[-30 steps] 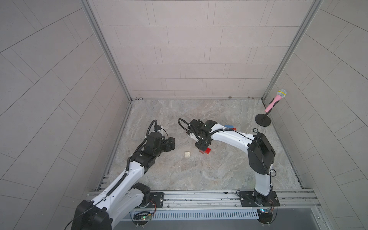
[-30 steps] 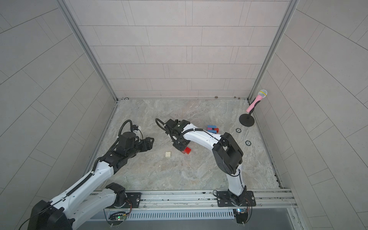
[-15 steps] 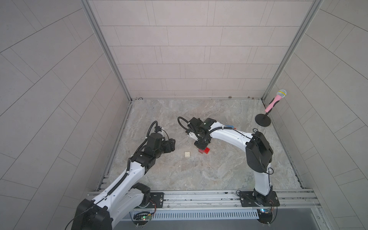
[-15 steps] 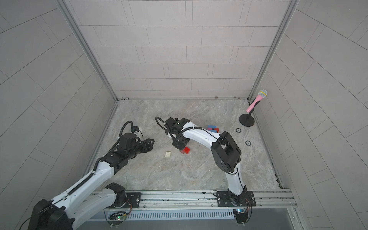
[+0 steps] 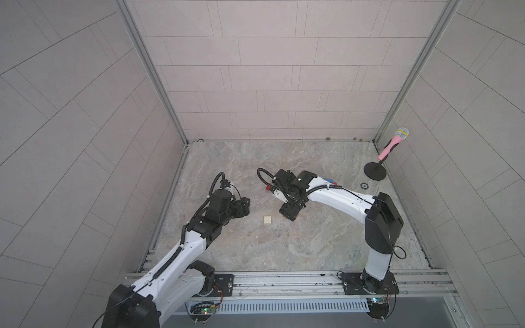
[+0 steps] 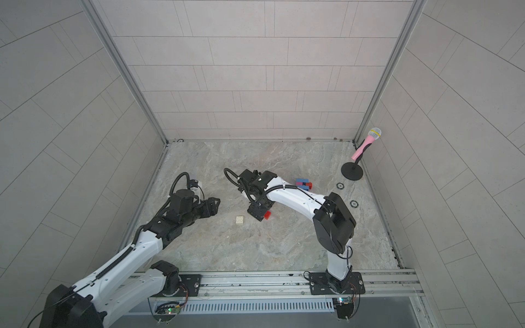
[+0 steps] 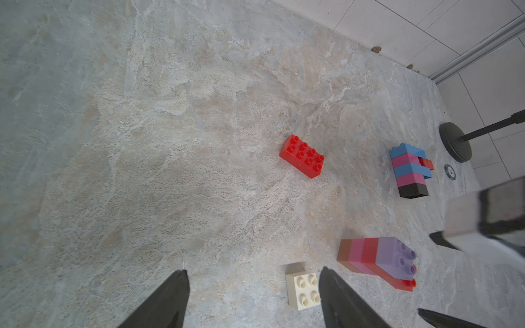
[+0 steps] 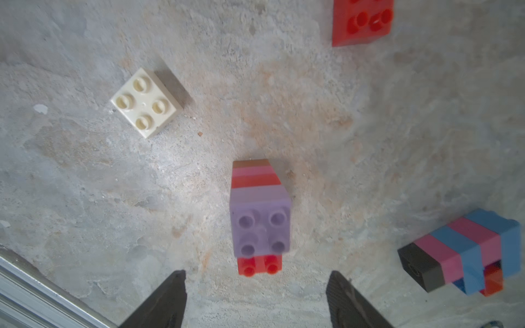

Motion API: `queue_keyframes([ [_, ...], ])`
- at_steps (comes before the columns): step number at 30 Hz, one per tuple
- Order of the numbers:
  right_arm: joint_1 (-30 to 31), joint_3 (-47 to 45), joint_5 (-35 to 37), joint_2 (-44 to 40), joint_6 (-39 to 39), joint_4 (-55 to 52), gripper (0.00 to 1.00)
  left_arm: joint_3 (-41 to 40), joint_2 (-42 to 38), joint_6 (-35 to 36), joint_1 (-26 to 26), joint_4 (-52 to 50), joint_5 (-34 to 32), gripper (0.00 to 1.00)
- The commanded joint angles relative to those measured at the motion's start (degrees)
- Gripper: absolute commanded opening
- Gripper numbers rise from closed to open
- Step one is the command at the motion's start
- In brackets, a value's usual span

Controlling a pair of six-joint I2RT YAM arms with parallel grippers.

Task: Assemble the letter p with lego
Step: Assemble the lego brick with the lego brick, then adjust the lego brick at the center of the board.

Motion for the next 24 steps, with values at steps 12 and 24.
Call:
queue_keyframes([
  [12,0.7,-16.7,7.7,-5.3,10.9,13.8,0.84,-0.9,-1.5,0.6,0.3,1.5,-0.5,0.79],
  [24,0.7,-20.4,21.1,-6.3,15.2,19.5,0.83,-1.2,-1.8,0.5,0.3,1.6,-0.3,0.79],
])
